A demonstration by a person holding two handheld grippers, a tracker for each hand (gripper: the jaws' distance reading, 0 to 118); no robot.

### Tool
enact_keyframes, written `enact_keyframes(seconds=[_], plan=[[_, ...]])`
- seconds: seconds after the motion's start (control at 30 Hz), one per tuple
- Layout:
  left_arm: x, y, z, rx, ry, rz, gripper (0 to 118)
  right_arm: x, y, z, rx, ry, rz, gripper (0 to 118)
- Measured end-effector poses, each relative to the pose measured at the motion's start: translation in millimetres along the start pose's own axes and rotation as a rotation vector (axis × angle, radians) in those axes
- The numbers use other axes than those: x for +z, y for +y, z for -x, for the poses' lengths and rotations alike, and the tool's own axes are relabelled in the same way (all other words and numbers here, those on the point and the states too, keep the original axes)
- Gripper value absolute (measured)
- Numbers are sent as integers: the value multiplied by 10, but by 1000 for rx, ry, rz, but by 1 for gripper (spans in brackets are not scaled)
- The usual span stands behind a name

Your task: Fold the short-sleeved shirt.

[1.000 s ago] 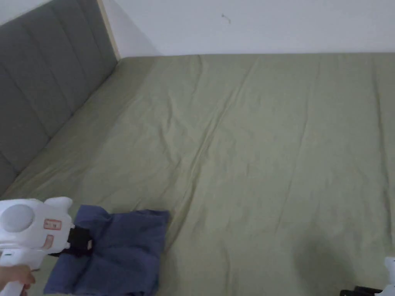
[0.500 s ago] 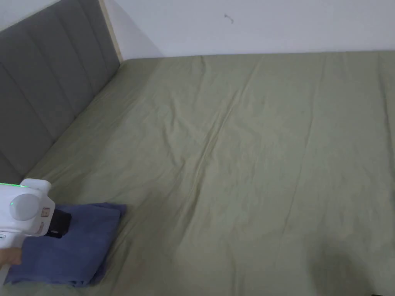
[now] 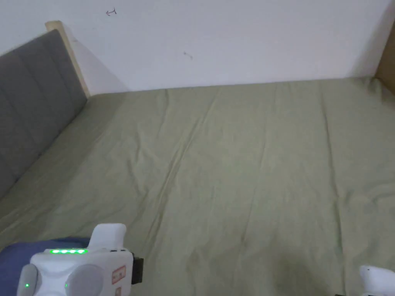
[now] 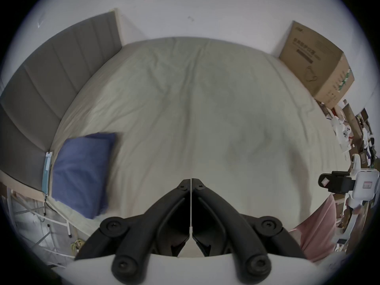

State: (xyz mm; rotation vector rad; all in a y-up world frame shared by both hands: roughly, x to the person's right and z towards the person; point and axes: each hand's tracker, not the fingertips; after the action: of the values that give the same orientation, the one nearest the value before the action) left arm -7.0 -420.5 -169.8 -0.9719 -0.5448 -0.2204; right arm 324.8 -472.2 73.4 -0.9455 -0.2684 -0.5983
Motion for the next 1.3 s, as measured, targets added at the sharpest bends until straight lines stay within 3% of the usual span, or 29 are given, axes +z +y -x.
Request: enact_keyframes(seconds=[0.13,0.3,0.5,0.67,0.83,1.1,1.27,1.3], plan=[[154,-29,-601,-54,51,-147,0,246,26,16,15,-22,-107,8],[501,-5,-1101,-56,1,-342,0,561,55,136,129,-134,-304,8],[1039,-33,-1429,-76,91,-667,0,1038,173,452,262,-286,-619,8],[1412,-11,-1591,-61,62,-813,0,1363,239,764,369,-319,-846,8],[1579,-40,-1705,-50,113,-899,0,1583,280,935,399,-283,-945,8],[1613,23,-1613,-12,143,-921,0,1693,386,926,369,-284,-978,8],[1562,22,-1640,-57,151,-907,17,1636,349,836,318,-285,-952,14],[1548,26,-1637,-58,132,-890,39,1626,338,821,316,-280,-949,25]])
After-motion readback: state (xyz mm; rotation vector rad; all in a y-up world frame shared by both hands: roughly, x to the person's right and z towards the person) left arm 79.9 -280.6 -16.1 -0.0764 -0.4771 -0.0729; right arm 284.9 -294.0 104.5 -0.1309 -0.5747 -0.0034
